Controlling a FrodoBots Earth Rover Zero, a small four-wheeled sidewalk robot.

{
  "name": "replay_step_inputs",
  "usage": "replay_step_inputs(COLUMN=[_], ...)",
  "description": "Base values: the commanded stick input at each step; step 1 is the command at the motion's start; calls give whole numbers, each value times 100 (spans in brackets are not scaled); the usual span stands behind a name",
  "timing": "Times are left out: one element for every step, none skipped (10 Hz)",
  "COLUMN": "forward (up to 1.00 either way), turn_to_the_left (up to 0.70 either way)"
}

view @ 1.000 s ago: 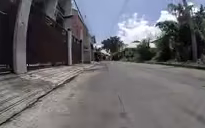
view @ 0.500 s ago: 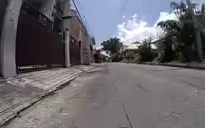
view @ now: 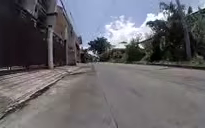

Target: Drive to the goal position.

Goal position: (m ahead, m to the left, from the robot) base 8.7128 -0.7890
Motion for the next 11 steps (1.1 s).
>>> replay_step_inputs(forward=[100,100,100,100,100,100,100,100,100,100,100], turn_to_the_left=[-1,-1,-1,-2,-3,-3,-3,-4,-5,-14,-41])
